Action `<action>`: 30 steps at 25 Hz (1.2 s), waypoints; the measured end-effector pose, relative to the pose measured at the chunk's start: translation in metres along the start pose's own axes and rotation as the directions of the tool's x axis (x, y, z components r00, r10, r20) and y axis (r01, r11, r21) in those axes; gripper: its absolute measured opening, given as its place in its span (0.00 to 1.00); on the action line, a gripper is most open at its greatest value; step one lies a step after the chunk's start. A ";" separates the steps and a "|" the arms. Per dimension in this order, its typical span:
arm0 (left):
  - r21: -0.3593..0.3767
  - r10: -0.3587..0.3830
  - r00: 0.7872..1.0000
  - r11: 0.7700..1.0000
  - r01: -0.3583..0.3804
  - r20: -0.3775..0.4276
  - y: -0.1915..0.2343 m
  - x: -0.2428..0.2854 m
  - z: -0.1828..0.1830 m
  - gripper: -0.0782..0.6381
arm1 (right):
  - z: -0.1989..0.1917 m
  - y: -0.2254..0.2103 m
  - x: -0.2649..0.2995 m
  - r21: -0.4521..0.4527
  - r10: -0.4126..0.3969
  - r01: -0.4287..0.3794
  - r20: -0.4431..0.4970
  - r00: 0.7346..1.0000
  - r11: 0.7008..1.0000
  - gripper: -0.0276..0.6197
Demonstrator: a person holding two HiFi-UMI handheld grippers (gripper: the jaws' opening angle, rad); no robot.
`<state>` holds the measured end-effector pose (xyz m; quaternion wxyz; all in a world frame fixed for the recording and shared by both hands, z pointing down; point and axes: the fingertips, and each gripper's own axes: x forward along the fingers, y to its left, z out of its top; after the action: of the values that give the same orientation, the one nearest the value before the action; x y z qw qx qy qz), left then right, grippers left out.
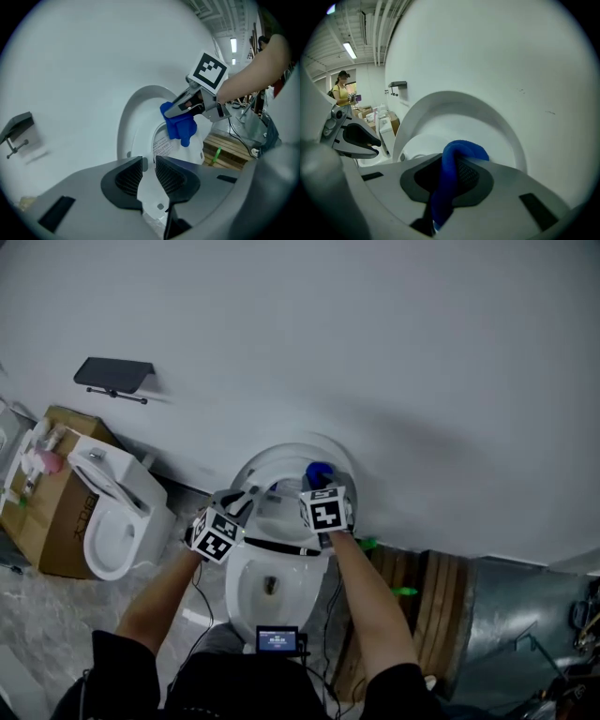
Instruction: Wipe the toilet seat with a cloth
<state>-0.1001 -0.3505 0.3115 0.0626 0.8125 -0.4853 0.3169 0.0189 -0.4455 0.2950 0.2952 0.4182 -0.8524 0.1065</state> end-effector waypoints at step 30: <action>-0.072 -0.034 0.999 0.997 0.032 -0.034 0.026 -0.042 -0.133 0.16 | -0.001 0.147 0.086 -0.196 0.058 -0.067 -0.050 0.997 0.978 0.14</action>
<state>-0.1959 -0.2782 0.3870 0.1055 0.8119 -0.4818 0.3124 -0.1355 -0.4091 0.3561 0.3506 0.3572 -0.8648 0.0398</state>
